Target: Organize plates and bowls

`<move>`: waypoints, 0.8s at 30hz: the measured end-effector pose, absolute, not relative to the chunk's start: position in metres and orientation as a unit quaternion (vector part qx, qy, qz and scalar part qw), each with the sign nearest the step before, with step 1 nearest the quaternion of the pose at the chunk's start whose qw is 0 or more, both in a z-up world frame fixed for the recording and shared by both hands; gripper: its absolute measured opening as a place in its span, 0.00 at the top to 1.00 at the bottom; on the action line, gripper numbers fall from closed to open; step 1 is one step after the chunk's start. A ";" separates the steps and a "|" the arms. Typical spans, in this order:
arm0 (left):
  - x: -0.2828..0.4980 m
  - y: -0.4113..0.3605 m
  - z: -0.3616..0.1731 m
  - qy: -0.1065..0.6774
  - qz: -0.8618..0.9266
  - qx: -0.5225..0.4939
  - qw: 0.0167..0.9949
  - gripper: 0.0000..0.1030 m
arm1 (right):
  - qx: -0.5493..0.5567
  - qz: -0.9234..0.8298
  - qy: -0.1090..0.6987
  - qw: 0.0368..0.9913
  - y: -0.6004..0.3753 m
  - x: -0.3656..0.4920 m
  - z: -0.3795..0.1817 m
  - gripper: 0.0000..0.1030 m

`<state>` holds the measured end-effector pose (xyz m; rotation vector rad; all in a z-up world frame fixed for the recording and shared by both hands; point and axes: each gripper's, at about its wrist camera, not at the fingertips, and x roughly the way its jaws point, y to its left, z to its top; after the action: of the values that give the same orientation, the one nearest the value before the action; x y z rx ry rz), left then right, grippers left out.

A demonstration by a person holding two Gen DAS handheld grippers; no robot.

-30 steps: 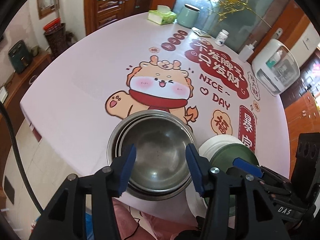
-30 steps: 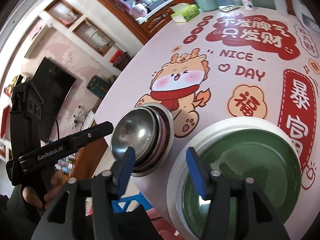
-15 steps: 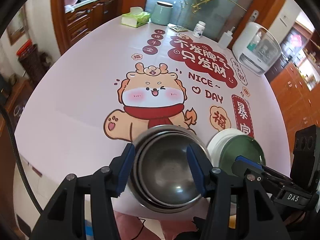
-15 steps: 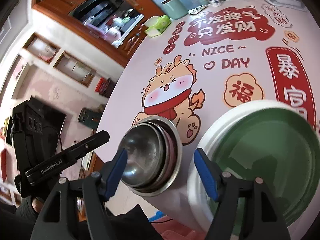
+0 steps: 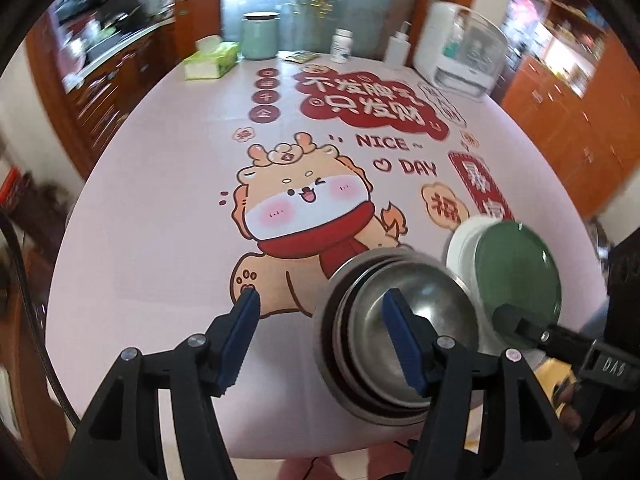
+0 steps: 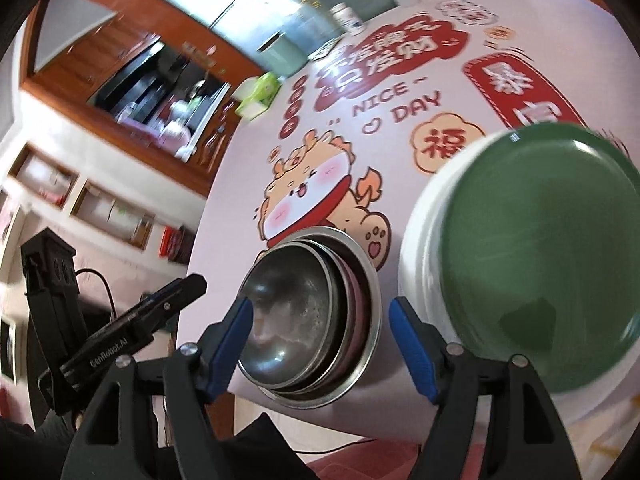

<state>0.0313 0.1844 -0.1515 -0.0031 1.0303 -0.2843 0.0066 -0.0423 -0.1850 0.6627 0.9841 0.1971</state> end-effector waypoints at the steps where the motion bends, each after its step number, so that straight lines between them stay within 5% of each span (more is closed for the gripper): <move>1: 0.032 0.185 -0.154 0.492 -0.145 0.007 0.858 0.38 | 0.316 0.085 0.462 0.824 -0.041 0.004 -0.187 0.30; 5: 0.033 0.187 -0.163 0.500 -0.174 0.028 0.848 0.32 | 0.331 0.058 0.459 0.823 -0.036 -0.008 -0.191 0.29; 24: 0.046 0.175 -0.200 0.549 -0.245 0.078 0.796 0.32 | 0.412 0.005 0.464 0.784 -0.035 -0.022 -0.219 0.28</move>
<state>0.0463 0.1746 -0.2002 0.1680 1.1786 -0.5265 -0.0223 -0.0352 -0.2185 0.8892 1.0017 0.0104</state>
